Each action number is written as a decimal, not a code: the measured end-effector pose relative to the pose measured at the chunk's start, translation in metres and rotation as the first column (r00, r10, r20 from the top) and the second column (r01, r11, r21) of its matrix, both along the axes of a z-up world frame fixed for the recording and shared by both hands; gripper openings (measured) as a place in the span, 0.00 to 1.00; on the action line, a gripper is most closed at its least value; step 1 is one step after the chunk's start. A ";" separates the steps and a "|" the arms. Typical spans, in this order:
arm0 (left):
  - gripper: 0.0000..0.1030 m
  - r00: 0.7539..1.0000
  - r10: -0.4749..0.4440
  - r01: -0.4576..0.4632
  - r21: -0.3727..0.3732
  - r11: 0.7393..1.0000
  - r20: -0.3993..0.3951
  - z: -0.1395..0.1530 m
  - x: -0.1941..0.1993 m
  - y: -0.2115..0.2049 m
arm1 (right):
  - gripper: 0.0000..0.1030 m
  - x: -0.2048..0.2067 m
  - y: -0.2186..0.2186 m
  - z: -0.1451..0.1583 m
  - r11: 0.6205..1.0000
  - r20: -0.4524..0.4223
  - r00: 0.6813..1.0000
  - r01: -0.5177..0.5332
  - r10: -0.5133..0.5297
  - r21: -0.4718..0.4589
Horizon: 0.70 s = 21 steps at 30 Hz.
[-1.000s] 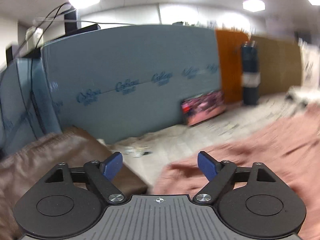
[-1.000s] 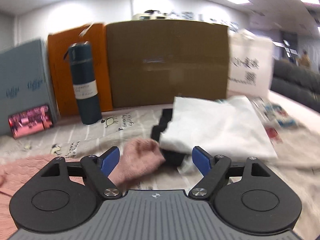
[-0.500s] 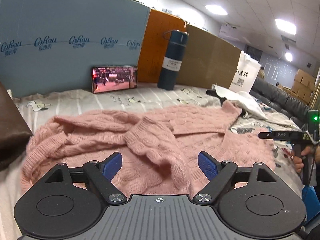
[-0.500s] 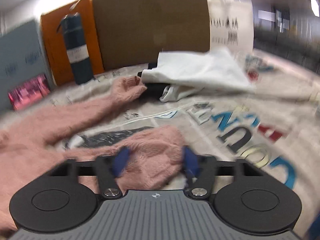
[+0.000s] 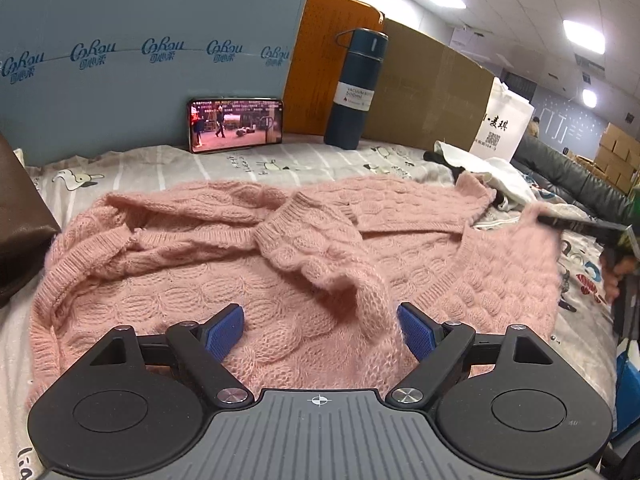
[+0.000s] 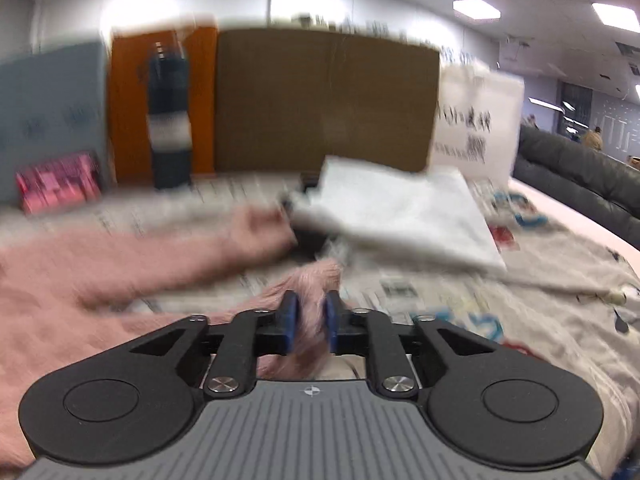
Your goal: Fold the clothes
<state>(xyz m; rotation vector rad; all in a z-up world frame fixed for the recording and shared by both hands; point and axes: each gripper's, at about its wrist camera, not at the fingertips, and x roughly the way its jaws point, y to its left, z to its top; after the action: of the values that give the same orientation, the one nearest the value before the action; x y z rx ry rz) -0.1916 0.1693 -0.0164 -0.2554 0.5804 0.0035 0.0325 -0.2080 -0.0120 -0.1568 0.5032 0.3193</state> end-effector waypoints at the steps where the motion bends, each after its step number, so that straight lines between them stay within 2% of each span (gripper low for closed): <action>1: 0.83 1.000 -0.003 0.003 -0.016 1.000 0.005 0.001 0.000 0.002 | 0.45 0.005 -0.001 -0.005 0.999 -0.027 0.999 0.035 -0.036 -0.025; 2: 0.83 1.000 -0.007 0.007 -0.033 0.999 0.010 0.002 0.001 0.003 | 0.60 0.007 -0.002 -0.007 0.997 -0.036 0.997 0.063 -0.065 -0.036; 3: 0.83 1.000 -0.011 0.012 -0.051 0.999 0.012 0.003 0.002 0.004 | 0.64 0.006 -0.005 -0.004 0.996 -0.019 0.996 0.082 -0.082 -0.022; 6: 0.83 0.999 -0.035 0.035 -0.091 0.995 0.008 0.003 0.009 0.003 | 0.72 0.003 -0.012 0.004 0.992 0.030 0.992 0.123 -0.123 0.020; 9: 0.80 0.997 -0.073 0.074 -0.085 0.994 0.014 0.003 0.017 -0.005 | 0.76 -0.009 -0.007 0.016 0.995 0.069 0.994 0.075 -0.079 0.068; 10: 0.76 0.996 -0.092 0.093 -0.076 0.993 0.019 0.004 0.018 -0.008 | 0.76 -0.013 -0.005 0.020 0.994 0.069 0.996 0.047 -0.054 0.099; 12: 0.50 0.992 -0.120 0.121 -0.031 0.992 0.035 0.005 0.019 -0.016 | 0.76 -0.019 -0.001 0.027 0.984 0.056 0.998 -0.010 0.000 0.176; 13: 0.45 0.991 -0.125 0.125 -0.009 0.992 0.044 0.006 0.018 -0.019 | 0.76 -0.023 0.001 0.030 0.973 0.042 0.998 -0.048 0.040 0.226; 14: 0.39 0.990 -0.129 0.129 0.011 0.992 0.053 0.007 0.017 -0.022 | 0.76 -0.026 0.004 0.032 0.956 0.024 0.995 -0.096 0.093 0.279; 17: 0.38 0.984 -0.156 0.155 0.027 0.988 0.080 0.009 0.014 -0.028 | 0.76 -0.032 0.017 0.033 0.873 -0.035 0.956 -0.251 0.291 0.417; 19: 0.39 0.977 -0.193 0.190 0.042 0.981 0.091 0.011 0.012 -0.035 | 0.76 -0.033 0.030 0.028 0.802 -0.081 0.901 -0.335 0.426 0.495; 21: 0.41 0.964 -0.245 0.238 0.074 0.968 0.108 0.012 0.007 -0.045 | 0.76 -0.035 0.045 0.023 0.727 -0.128 0.836 -0.375 0.533 0.575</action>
<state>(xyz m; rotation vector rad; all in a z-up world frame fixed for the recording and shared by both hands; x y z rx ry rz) -0.1843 0.1239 -0.0044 -0.1234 0.4916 -0.2283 -0.0021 -0.1634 0.0108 0.3231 0.6428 0.9768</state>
